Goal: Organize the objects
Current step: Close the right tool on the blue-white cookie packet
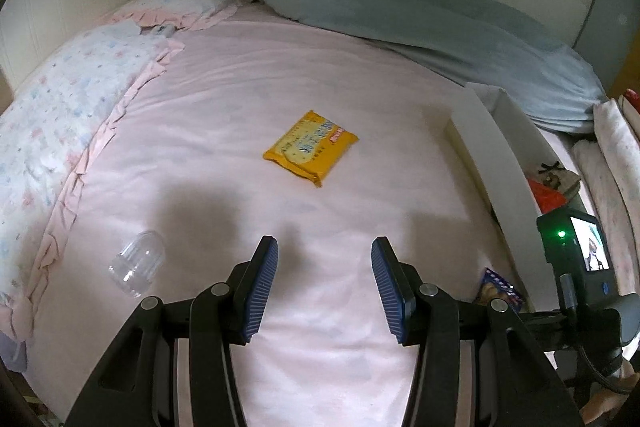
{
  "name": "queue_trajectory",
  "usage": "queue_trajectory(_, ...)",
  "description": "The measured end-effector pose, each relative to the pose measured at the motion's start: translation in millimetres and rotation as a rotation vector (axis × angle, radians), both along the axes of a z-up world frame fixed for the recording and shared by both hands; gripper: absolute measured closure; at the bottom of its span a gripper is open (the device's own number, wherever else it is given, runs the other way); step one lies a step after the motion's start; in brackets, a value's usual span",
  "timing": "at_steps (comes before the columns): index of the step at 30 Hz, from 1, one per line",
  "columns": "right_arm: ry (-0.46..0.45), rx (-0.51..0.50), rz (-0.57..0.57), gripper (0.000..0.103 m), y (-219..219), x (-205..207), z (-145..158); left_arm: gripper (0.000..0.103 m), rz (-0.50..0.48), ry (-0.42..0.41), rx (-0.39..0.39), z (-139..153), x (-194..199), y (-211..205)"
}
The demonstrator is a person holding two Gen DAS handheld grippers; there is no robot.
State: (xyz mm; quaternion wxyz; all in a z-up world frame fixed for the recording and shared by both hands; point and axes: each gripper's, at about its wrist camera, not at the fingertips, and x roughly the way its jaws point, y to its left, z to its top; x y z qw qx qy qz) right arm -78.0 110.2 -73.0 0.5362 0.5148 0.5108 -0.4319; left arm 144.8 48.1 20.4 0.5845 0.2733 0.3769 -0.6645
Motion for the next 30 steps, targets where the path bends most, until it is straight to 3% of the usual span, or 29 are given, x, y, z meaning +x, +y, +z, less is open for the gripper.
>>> queue_trajectory(2, 0.013, -0.005, 0.019, 0.054, -1.2, 2.0, -0.4, 0.055, 0.014, -0.001, 0.002, -0.7, 5.6, -0.6)
queue_trajectory(9, 0.052, 0.009, 0.092, 0.039, -0.1, 11.2, -7.6, 0.055, 0.041, 0.005, 0.008, -1.2, 13.8, -0.4)
queue_trajectory(19, 0.051, 0.012, 0.104, 0.037, -3.8, 6.8, -12.4, 0.055, 0.001, -0.030, -0.011, 1.1, 1.6, -0.4)
queue_trajectory(26, 0.015, 0.007, 0.089, 0.040, -7.3, -1.6, -9.8, 0.055, 0.045, -0.001, 0.008, -0.6, 13.5, -4.2)
queue_trajectory(30, 0.005, -0.017, 0.090, 0.052, -8.6, -3.9, -3.5, 0.055, 0.054, 0.001, 0.011, -1.3, 17.1, -5.0)
